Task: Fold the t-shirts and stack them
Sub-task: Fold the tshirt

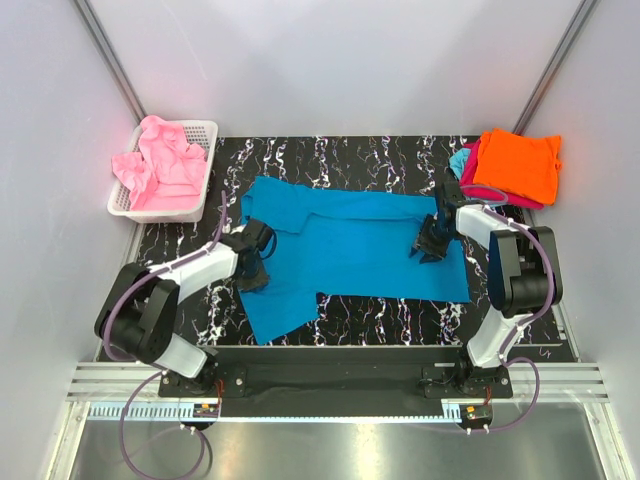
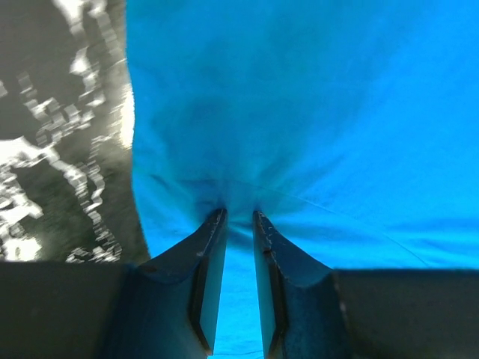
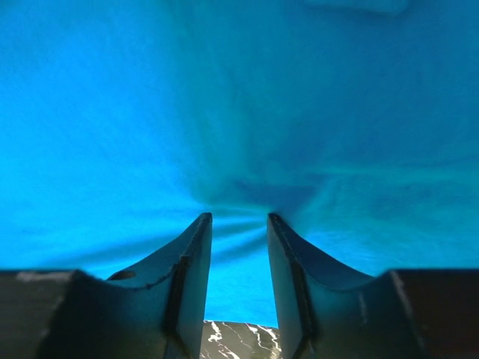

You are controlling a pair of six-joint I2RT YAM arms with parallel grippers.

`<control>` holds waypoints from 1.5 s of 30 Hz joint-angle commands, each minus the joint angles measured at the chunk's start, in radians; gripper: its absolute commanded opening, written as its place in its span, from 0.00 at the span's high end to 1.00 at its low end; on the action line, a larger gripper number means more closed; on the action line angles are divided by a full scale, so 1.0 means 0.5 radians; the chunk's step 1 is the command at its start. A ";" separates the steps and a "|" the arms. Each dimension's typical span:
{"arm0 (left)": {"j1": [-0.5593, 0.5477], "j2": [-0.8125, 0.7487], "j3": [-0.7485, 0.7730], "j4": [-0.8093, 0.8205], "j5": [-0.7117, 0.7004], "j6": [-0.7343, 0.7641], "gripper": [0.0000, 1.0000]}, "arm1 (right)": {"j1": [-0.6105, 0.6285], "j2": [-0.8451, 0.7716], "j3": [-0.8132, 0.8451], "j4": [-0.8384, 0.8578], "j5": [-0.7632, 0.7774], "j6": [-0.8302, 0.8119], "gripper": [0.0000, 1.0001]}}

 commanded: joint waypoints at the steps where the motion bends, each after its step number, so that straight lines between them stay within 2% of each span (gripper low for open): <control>1: 0.005 -0.037 -0.089 -0.309 -0.199 -0.028 0.73 | -0.001 0.010 -0.053 -0.095 0.214 0.032 0.58; 5: 0.005 -0.141 -0.074 -0.321 -0.132 -0.010 0.74 | -0.001 -0.054 -0.041 -0.135 0.247 0.056 0.59; 10: 0.005 -0.447 0.039 -0.321 -0.061 0.088 0.74 | -0.001 -0.309 0.002 -0.212 0.266 0.047 0.59; 16: 0.008 -0.645 0.223 -0.294 -0.042 0.165 0.66 | -0.001 -0.524 0.176 -0.267 0.376 0.026 0.52; 19: 0.008 -0.590 0.306 -0.229 -0.006 0.165 0.66 | -0.013 -0.472 0.305 -0.255 0.398 0.001 0.47; 21: 0.035 -0.513 0.331 -0.092 0.144 0.171 0.65 | -0.062 -0.408 0.318 -0.136 0.236 0.001 0.47; 22: 0.111 -0.489 0.322 -0.015 0.239 0.165 0.65 | -0.087 -0.383 0.318 -0.096 0.183 0.010 0.47; 23: 0.170 -0.464 0.294 0.080 0.522 0.156 0.65 | -0.105 -0.328 0.297 0.005 0.068 0.010 0.47; 26: 0.424 -0.335 0.135 0.619 0.977 0.076 0.63 | -0.179 -0.227 0.226 0.213 -0.141 0.035 0.50; 29: 0.554 -0.103 0.156 0.813 1.129 0.061 0.63 | -0.301 -0.168 0.128 0.404 -0.289 0.044 0.55; 32: 0.575 0.131 0.309 0.958 1.105 0.073 0.63 | -0.311 -0.086 0.109 0.435 -0.250 0.007 0.55; 37: 0.588 0.450 0.527 0.983 1.053 0.076 0.64 | -0.326 -0.018 0.097 0.423 -0.115 -0.026 0.52; 45: 0.603 0.576 0.687 0.943 0.949 0.125 0.64 | -0.344 0.105 0.186 0.347 0.130 -0.088 0.51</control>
